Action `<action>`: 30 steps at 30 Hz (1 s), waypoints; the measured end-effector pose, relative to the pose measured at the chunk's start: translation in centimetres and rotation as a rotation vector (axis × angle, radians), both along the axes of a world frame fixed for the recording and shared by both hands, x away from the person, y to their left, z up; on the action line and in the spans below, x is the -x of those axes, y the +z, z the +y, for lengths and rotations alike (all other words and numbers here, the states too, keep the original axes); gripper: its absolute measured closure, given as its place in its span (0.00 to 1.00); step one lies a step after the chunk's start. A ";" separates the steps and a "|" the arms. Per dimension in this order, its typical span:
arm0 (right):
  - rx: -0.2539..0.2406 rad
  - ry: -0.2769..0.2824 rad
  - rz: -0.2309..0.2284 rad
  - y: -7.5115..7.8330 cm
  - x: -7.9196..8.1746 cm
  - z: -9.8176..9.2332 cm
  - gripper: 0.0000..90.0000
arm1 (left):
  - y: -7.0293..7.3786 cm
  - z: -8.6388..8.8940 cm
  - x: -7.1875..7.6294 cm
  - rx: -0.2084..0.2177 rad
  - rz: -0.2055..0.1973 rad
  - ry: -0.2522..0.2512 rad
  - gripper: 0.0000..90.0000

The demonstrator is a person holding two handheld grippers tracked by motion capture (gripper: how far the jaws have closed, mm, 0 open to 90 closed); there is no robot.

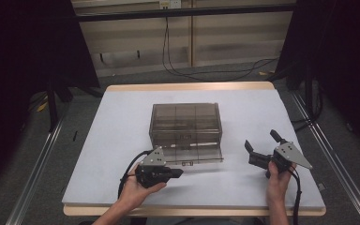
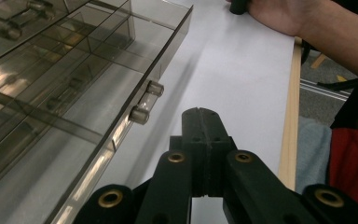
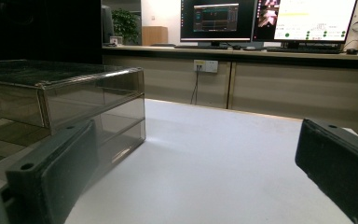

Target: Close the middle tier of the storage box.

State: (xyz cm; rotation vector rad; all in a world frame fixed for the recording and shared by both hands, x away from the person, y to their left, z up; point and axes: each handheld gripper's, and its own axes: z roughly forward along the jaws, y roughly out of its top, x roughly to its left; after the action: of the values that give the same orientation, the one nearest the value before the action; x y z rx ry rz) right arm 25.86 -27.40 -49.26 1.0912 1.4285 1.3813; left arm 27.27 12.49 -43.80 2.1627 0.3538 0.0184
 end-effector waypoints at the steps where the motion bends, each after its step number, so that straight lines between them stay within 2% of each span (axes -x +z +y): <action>1: 0.000 0.000 0.000 0.0 0.0 0.0 0.00 | 0.0 -0.2 0.0 0.004 0.004 0.002 1.00; 2: -0.003 0.000 0.000 0.0 0.0 0.0 0.00 | -0.1 -0.4 -0.2 -0.007 0.002 0.000 1.00; 8: 0.001 0.000 0.000 0.0 0.0 0.0 0.00 | -0.5 -0.9 -0.7 -0.005 0.009 0.001 1.00; 9: 0.000 0.001 0.004 0.0 0.0 0.0 0.00 | -0.7 -1.1 -0.9 0.006 0.018 0.020 1.00; 13: 0.001 -0.001 0.001 0.0 0.0 0.0 0.00 | -0.9 -1.4 -1.2 0.030 0.031 0.026 1.00; 25: 0.002 0.002 0.001 0.0 0.0 0.0 0.00 | -2.6 -1.7 -1.4 -0.025 0.043 0.037 1.00; 26: 0.001 0.002 0.001 0.0 0.0 0.0 0.00 | -2.7 -1.6 -1.5 -0.016 0.052 0.042 1.00; 29: 0.001 0.002 0.001 0.0 0.0 0.0 0.00 | -2.7 -1.4 -1.8 -0.027 0.048 0.066 1.00; 30: 0.001 0.002 0.001 0.0 0.0 0.0 0.00 | -2.8 -1.2 -1.9 -0.017 0.061 0.085 1.00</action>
State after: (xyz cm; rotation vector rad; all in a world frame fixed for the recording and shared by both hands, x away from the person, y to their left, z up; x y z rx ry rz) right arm 25.82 -27.38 -49.26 1.0906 1.4314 1.3813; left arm 29.18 11.29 -46.61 2.1671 0.4820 0.0034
